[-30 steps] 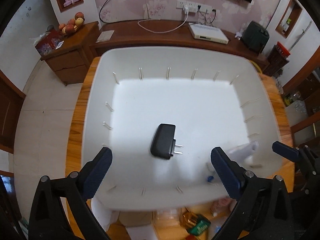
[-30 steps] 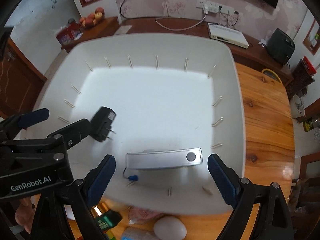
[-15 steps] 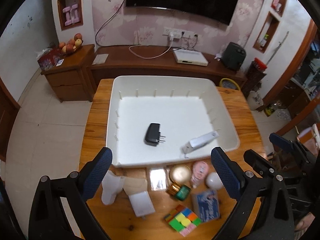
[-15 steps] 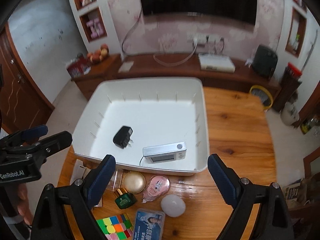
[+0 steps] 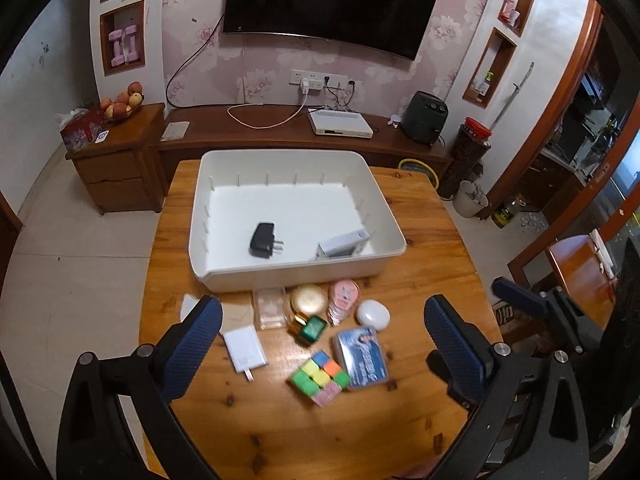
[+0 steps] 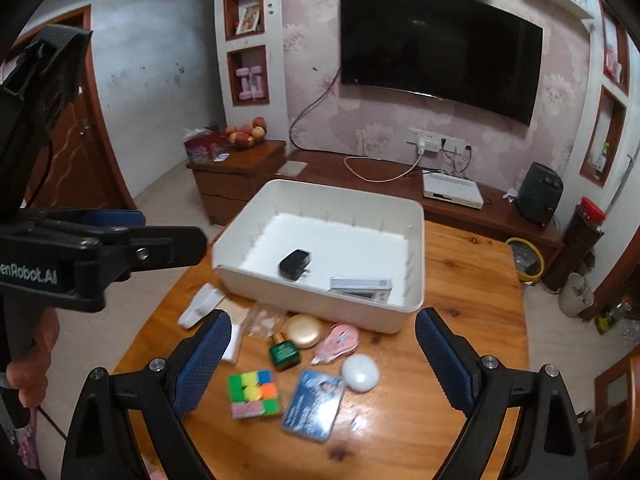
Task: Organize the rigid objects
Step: 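Open both tools to release the charger and photo device, then withdraw, then grasp the Rubik's cube with the left tool while the right tool grasps the blue floss box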
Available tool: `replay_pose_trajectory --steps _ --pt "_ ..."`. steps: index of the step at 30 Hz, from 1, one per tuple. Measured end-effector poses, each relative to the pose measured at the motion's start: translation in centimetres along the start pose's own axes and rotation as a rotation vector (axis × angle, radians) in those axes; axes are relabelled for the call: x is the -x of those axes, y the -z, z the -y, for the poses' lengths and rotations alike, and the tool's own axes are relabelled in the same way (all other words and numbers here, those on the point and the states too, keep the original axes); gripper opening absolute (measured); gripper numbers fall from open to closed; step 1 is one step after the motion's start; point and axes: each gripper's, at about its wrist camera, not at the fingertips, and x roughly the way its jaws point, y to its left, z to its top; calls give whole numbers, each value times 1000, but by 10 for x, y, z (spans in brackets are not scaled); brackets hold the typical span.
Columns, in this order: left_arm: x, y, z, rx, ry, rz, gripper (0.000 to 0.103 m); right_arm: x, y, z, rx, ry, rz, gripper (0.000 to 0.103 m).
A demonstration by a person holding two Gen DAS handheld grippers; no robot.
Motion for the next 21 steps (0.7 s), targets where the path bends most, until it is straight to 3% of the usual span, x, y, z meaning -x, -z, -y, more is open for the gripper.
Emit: replay_pose_trajectory --steps 4,15,21 --pt "6 16 9 -15 -12 5 101 8 19 0 -27 -24 -28 94" --pt "8 45 21 -41 -23 11 101 25 61 2 -4 51 11 94" --pt "-8 64 15 -19 -85 25 100 5 78 10 -42 52 -18 94"
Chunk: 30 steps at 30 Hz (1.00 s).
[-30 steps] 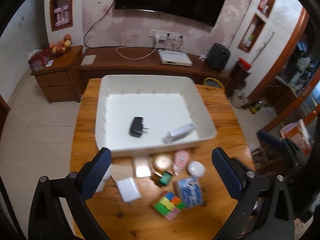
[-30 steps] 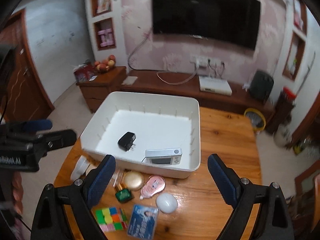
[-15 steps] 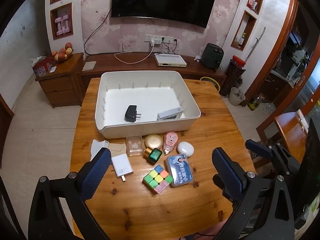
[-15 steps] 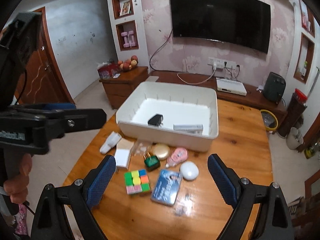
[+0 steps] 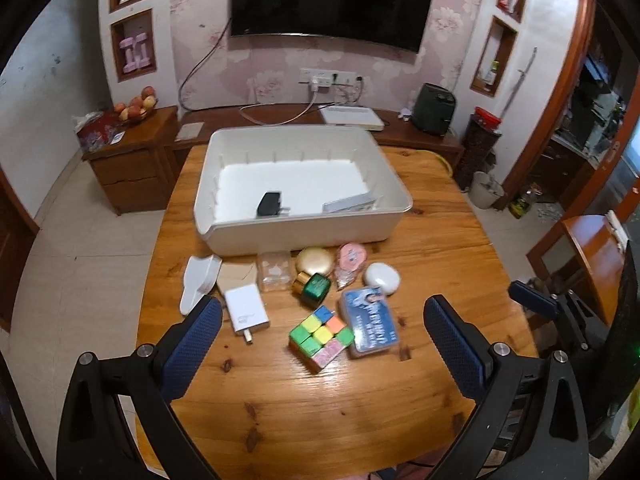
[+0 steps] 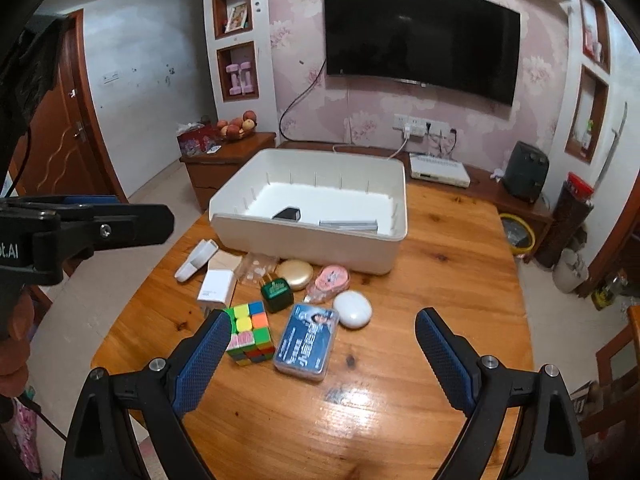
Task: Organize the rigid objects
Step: 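Grasp the Rubik's cube with the left tool while the right tool grasps the blue floss box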
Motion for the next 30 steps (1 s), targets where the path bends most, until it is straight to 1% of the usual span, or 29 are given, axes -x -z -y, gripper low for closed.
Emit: replay_pose_trajectory --steps 3,5,9,12,18,23,26,28,30 --pt "-23 17 -9 32 21 -61 100 -16 12 3 -26 -8 -27 94" --pt "-39 28 -14 49 16 -98 100 -26 21 3 -39 -7 -41 94" --pt "-60 44 -16 37 15 -143 99 -46 38 -4 -28 5 -56 94" --pt "-68 50 -13 -22 32 -155 99 -59 49 -10 -17 9 -67 94" --pt "-78 54 -5 -191 61 -122 99 -86 66 -15 -21 1 -127 94" --pt "-106 54 -7 -313 84 -148 99 -95 76 -14 -32 -9 -159 94" --pt "-120 54 -7 -361 90 -148 99 -97 78 -14 -33 -11 -166 94" --pt "-128 53 -6 -390 96 -152 96 -99 79 -13 -37 -10 -170 94" --pt "-136 53 -6 -410 119 -174 90 -102 80 -12 -45 -12 -179 94"
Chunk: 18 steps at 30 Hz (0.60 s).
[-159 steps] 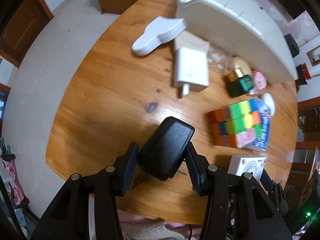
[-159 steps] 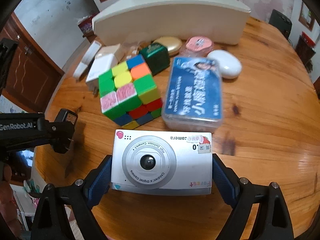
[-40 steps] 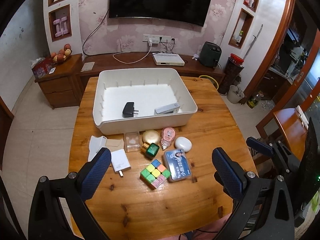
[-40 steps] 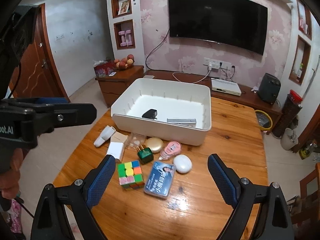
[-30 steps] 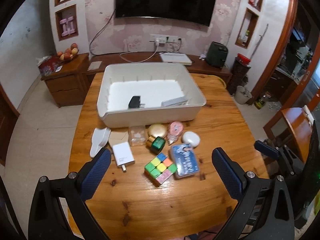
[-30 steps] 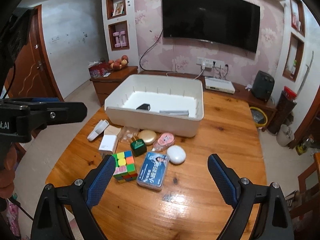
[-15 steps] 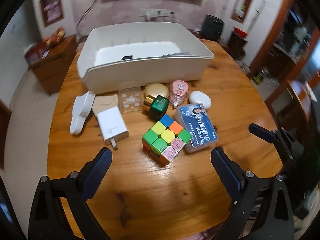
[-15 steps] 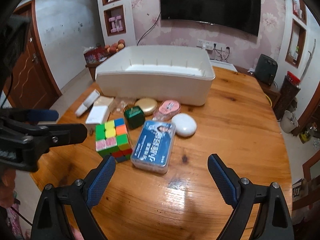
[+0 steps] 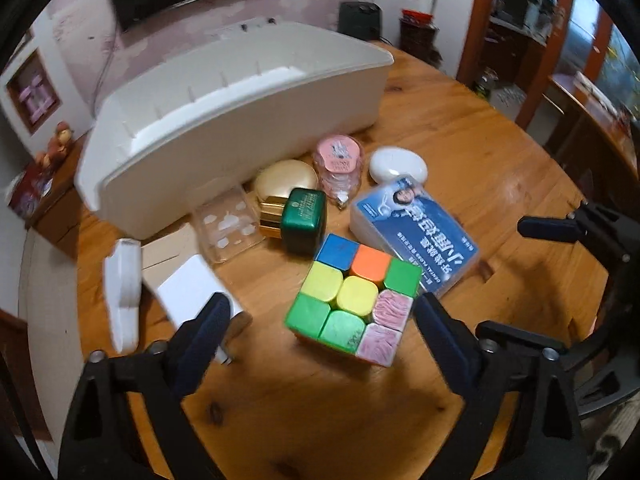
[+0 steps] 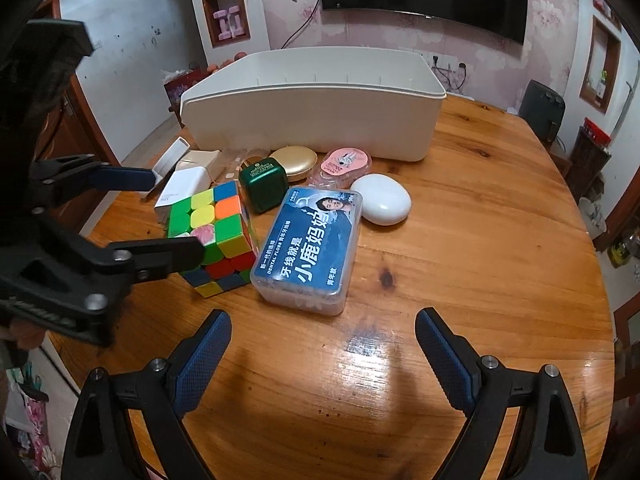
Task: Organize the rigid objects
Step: 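Grasp the Rubik's cube with the left tool while the right tool grasps the blue floss box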
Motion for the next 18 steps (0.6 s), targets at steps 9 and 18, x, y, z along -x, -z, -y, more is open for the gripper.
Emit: replay_pose_trajectory --steps 9,18 --pt "-22 2 9 -79 42 -43 64 -10 -1 -3 -14 2 -28 94" --pt "-10 22 -12 117 -46 -19 64 -22 -6 -17 19 31 -25 94"
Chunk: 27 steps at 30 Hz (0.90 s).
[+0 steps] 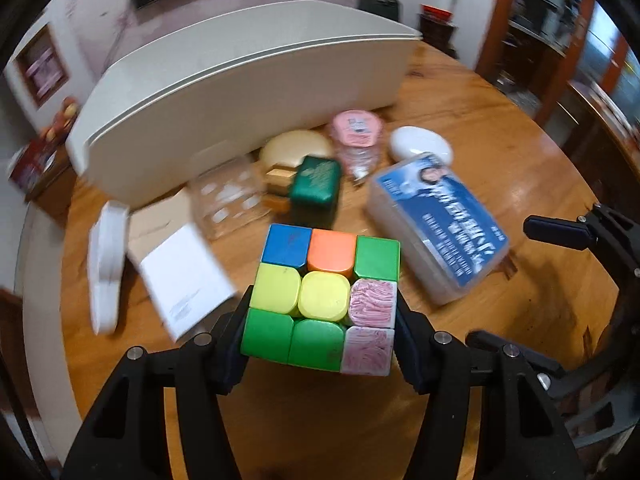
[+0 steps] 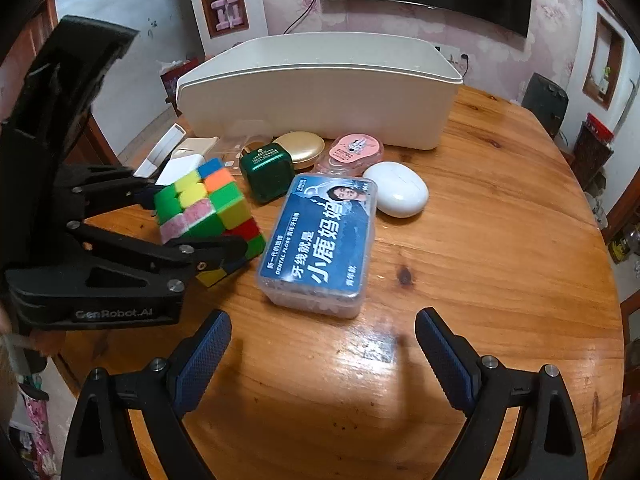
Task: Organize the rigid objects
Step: 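Grasp the Rubik's cube with the left tool while the right tool grasps the blue floss box, then lift the Rubik's cube and blue floss box over the white bin with both tools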
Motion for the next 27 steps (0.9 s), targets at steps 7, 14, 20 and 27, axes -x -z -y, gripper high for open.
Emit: replay_pose_trajectory --steps 7,14,20,27 --pt "19 32 -21 181 -55 8 63 -21 -8 -7 7 39 -21 85" --pt "24 40 -19 273 -75 8 63 -41 -24 -11 -43 64 -35 74" --pt "18 32 -13 274 -115 5 63 -43 -30 -15 -66 82 -16 63" --pt "19 29 -15 312 -113 -12 63 -36 -28 -14 -88 59 9 62"
